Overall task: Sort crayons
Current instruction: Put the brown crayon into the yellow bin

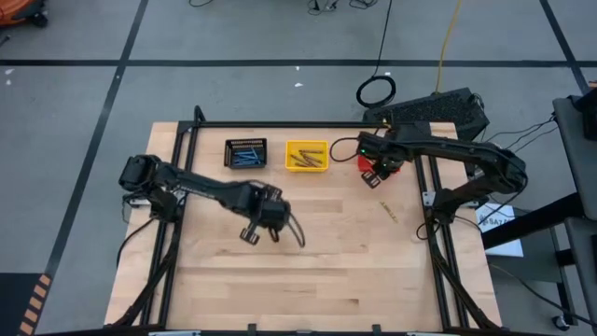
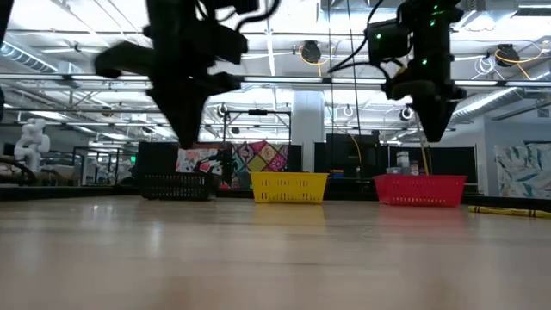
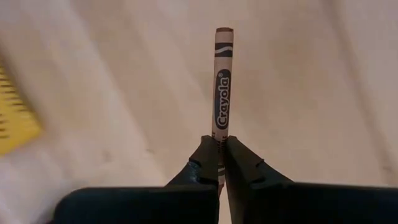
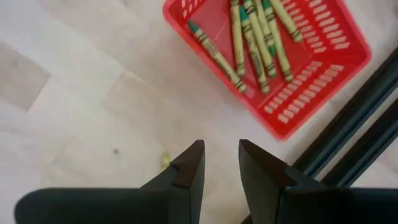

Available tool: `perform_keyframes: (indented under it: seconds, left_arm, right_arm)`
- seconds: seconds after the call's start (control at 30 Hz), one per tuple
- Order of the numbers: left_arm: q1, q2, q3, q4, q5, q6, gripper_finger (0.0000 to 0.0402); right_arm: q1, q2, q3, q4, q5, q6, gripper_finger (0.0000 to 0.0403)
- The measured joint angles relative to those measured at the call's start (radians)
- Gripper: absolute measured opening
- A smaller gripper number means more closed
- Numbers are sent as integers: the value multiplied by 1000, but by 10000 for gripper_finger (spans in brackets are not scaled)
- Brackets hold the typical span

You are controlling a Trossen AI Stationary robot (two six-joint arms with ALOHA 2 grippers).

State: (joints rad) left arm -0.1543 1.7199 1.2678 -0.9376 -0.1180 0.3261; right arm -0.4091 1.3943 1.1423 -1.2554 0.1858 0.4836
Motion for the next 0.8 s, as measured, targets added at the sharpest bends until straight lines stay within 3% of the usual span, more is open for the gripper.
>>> perform_keyframes:
  seconds: [0.37,0.67,0.8]
  left_arm:
    - [267,0,0,207,7,206,0]
    - [443,0,0,333,90,335,0]
    - [503,0,0,377,107,346,0]
  right_arm:
    - [-1,-142,0,-16,-3,-3,86]
    - [-1,-141,0,41,4,-60,86]
    - [-1,-141,0,69,60,-68,86]
